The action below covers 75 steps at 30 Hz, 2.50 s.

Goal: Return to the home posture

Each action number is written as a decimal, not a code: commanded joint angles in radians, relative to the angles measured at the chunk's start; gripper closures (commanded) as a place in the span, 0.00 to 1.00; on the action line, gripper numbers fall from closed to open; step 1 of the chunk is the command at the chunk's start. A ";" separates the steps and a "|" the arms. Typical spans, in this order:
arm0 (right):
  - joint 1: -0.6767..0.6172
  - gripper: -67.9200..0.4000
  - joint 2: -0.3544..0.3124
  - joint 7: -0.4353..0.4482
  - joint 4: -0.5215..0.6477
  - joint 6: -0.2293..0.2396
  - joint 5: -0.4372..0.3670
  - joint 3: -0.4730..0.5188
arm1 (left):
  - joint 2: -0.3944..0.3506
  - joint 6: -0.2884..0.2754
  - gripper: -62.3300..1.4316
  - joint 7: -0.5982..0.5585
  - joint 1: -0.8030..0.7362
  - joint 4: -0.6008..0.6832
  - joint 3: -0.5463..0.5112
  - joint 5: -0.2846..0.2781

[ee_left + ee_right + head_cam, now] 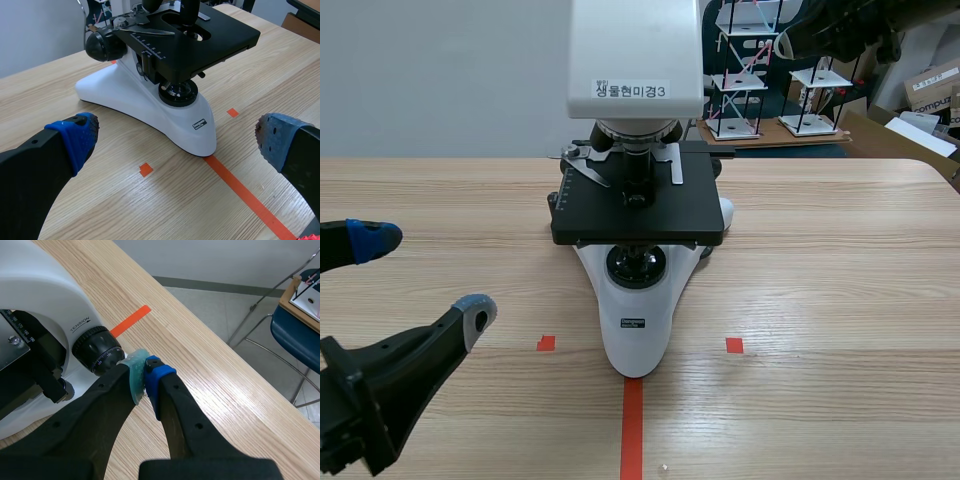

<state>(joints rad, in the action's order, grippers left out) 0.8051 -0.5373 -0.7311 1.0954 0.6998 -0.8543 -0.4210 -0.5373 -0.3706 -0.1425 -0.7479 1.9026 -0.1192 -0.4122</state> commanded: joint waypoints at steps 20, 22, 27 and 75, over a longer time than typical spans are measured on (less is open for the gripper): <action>0.031 0.98 0.000 0.016 0.013 0.001 -0.014 0.001 | 0.002 -0.002 0.00 -0.018 0.003 0.021 -0.005 -0.010; 0.031 0.98 0.000 0.016 0.013 0.001 -0.014 0.001 | 0.002 -0.002 0.00 -0.018 0.003 0.021 -0.005 -0.010; 0.031 0.98 0.000 0.016 0.013 0.001 -0.014 0.001 | 0.002 -0.002 0.00 -0.018 0.003 0.021 -0.005 -0.010; -1.506 0.06 -0.118 1.165 0.773 -0.323 0.497 0.677 | 0.002 -0.002 0.00 -0.051 0.003 0.021 -0.005 -0.010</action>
<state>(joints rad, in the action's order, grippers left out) -0.7200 -0.6502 0.4210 1.8675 0.3840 -0.3386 0.2596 -0.5373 -0.3706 -0.1764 -0.7479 1.9026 -0.1192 -0.4122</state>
